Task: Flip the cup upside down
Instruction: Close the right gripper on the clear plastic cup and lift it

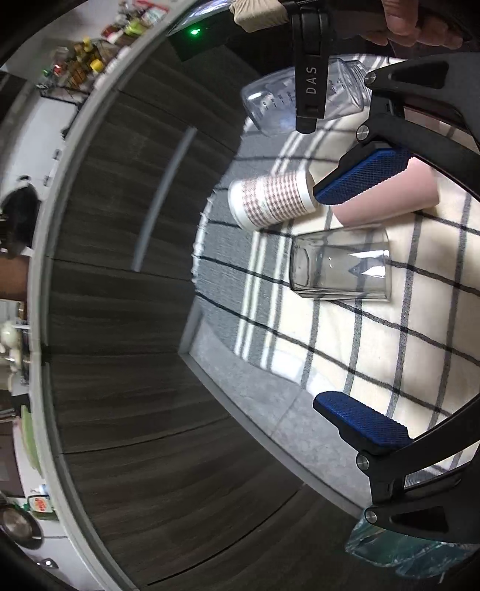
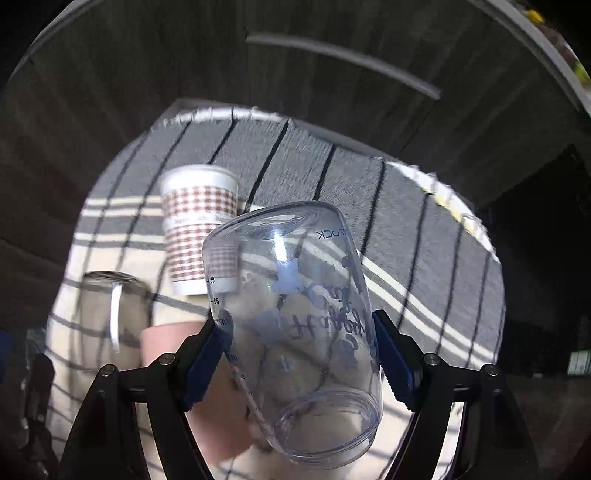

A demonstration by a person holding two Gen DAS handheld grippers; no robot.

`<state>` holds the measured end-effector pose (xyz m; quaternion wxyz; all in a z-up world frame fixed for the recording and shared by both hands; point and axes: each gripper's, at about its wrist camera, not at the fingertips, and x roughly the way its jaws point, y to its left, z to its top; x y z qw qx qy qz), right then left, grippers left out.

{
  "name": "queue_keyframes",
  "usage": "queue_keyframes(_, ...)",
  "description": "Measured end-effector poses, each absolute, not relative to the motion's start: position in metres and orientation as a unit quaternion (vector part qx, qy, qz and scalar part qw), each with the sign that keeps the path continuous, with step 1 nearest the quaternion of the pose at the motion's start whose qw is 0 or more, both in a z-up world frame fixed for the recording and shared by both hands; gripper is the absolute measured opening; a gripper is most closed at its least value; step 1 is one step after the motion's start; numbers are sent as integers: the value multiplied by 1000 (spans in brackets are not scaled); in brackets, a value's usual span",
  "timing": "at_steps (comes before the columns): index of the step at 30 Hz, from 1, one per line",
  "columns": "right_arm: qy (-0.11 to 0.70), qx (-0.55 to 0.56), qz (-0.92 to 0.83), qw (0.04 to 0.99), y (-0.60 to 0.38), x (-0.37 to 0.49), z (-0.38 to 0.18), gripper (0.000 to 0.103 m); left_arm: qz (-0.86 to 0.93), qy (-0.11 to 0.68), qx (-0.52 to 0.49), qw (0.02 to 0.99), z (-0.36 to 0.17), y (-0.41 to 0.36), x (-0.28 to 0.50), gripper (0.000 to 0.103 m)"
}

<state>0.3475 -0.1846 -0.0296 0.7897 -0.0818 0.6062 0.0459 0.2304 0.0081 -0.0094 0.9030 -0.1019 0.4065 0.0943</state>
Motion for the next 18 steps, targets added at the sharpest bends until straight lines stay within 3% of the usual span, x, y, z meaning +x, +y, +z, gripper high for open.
queue_keyframes(9, 585, 31, 33, 810, -195, 274, 18, 77, 71, 375, -100, 919, 25, 32, 172, 103)
queue_keyframes(18, 592, 182, 21, 785, -202, 178, -6, 77, 67, 384, -76, 918, 20, 54, 127, 103)
